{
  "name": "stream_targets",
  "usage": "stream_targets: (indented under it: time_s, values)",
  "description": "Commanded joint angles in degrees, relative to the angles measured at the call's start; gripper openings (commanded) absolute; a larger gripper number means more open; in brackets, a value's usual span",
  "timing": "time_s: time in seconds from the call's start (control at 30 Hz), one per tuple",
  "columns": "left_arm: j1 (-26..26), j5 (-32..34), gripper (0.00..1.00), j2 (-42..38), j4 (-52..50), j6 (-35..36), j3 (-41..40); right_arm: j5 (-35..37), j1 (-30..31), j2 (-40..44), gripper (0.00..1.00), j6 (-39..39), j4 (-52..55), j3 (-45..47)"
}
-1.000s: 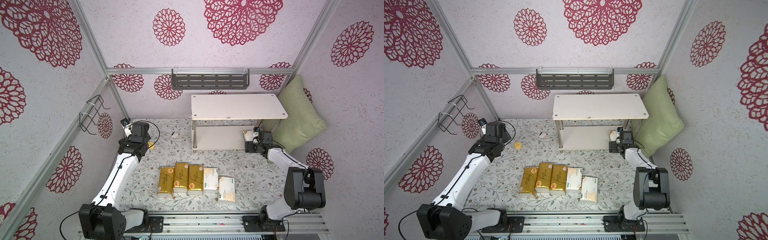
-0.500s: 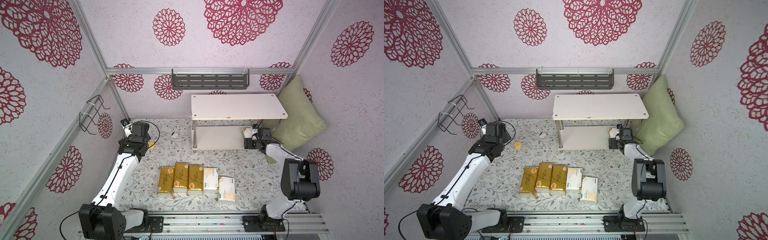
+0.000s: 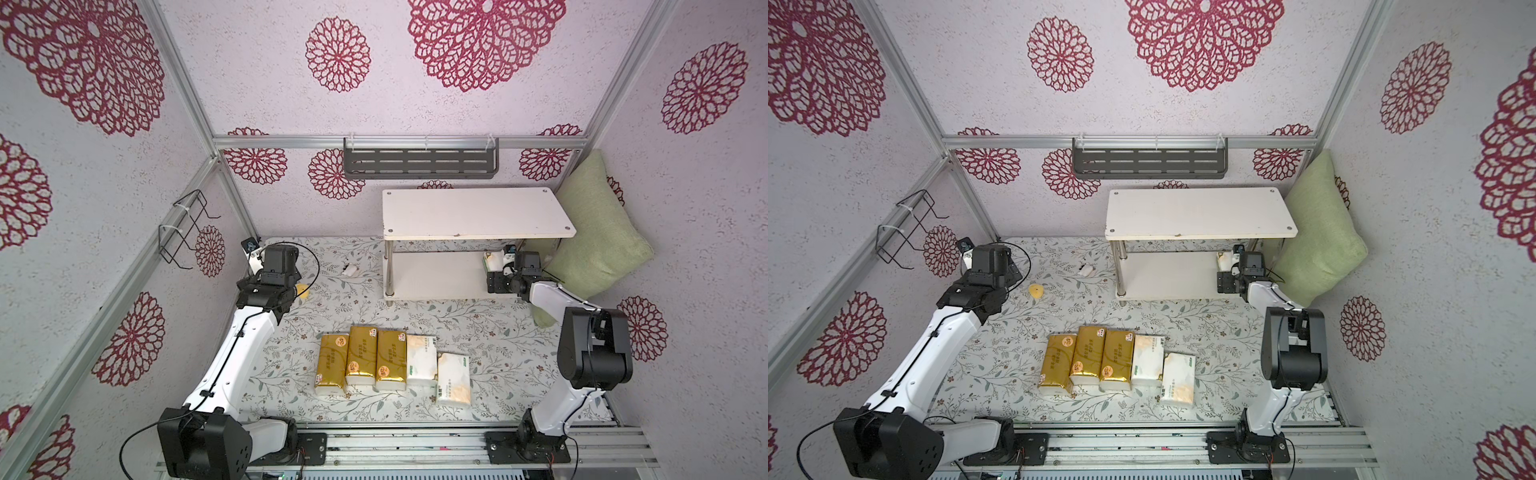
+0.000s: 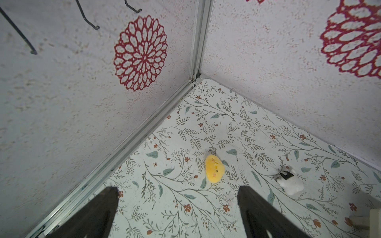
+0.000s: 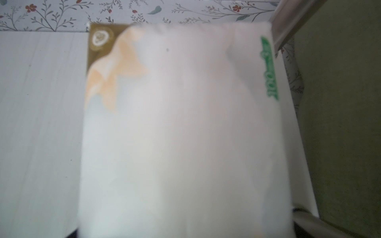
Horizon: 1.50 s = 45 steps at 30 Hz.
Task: Place the tissue boxes on the shelf by color
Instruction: Place a box of tissues on the shelf.
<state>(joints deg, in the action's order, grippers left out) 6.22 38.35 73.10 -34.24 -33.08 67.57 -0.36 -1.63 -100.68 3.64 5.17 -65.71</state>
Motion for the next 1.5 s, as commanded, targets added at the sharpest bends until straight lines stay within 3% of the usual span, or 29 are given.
stream_targets:
  time_s: [0.0,0.93,1.47]
  values:
    - [0.20,0.90,0.97,-0.60,-0.54,-0.38,0.41,-1.42,-0.66,-0.16,0.87,1.15,-1.62,-2.25]
    - [0.20,0.88,0.97,-0.85,-0.82,-0.56,0.01,-2.88,-0.66,-1.87,0.99,0.32,0.31,-4.52]
    - [0.20,0.51,0.97,-1.56,-0.73,-0.66,-0.59,-1.57,-0.66,1.12,0.99,-0.27,0.55,-4.60]
